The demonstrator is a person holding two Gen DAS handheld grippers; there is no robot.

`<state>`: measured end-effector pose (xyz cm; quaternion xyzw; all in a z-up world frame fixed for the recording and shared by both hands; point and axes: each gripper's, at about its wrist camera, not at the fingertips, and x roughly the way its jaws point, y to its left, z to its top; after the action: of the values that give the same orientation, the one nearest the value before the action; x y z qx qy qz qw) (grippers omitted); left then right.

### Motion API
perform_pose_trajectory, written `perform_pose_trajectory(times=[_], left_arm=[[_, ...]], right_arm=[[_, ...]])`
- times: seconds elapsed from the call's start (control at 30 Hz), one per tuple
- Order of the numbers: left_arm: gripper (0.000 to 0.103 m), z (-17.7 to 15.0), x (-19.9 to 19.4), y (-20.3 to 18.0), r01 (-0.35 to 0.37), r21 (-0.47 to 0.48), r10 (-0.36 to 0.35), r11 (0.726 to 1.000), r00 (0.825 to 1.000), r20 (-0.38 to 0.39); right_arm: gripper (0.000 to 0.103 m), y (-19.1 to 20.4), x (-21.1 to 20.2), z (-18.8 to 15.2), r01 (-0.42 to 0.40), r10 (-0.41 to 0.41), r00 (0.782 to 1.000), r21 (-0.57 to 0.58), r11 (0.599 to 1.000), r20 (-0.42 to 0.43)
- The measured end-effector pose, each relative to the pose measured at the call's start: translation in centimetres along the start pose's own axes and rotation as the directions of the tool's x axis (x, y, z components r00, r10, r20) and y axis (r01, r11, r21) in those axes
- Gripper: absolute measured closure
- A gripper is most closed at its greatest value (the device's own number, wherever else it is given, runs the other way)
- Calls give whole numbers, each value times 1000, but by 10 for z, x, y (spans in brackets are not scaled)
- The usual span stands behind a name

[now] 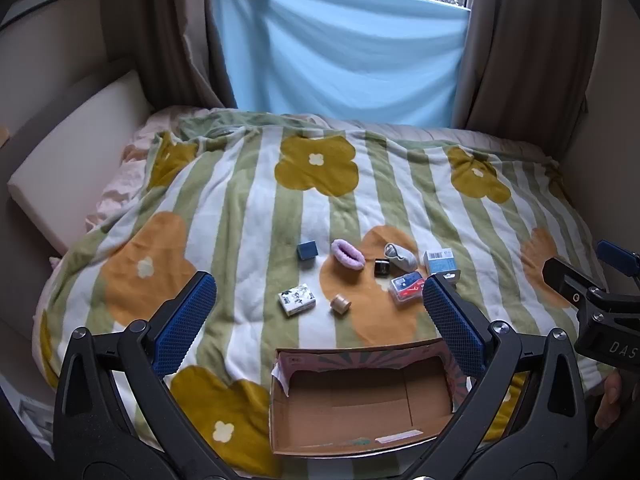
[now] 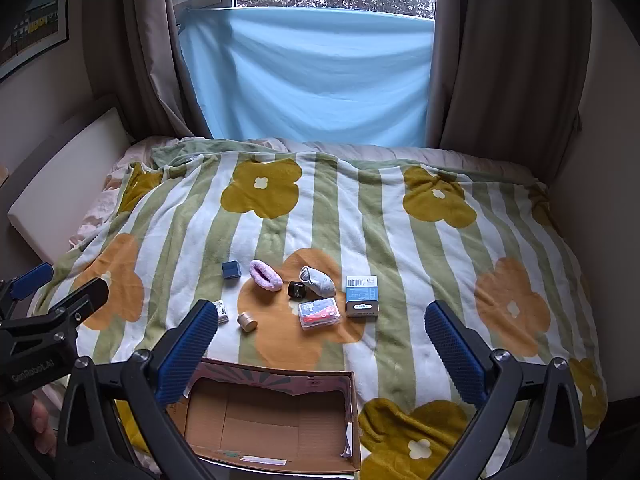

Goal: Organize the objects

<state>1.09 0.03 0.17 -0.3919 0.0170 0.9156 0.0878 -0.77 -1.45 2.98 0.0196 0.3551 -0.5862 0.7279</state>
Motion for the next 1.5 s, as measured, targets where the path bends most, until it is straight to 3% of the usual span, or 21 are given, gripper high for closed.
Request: perform_pose_trajectory(times=[1.5], left_arm=[[1,-9,6,-6,135,77,-133,988,990,-39]], right_arm=[[1,2,-4,-3,121,-115,992,102,988,-57]])
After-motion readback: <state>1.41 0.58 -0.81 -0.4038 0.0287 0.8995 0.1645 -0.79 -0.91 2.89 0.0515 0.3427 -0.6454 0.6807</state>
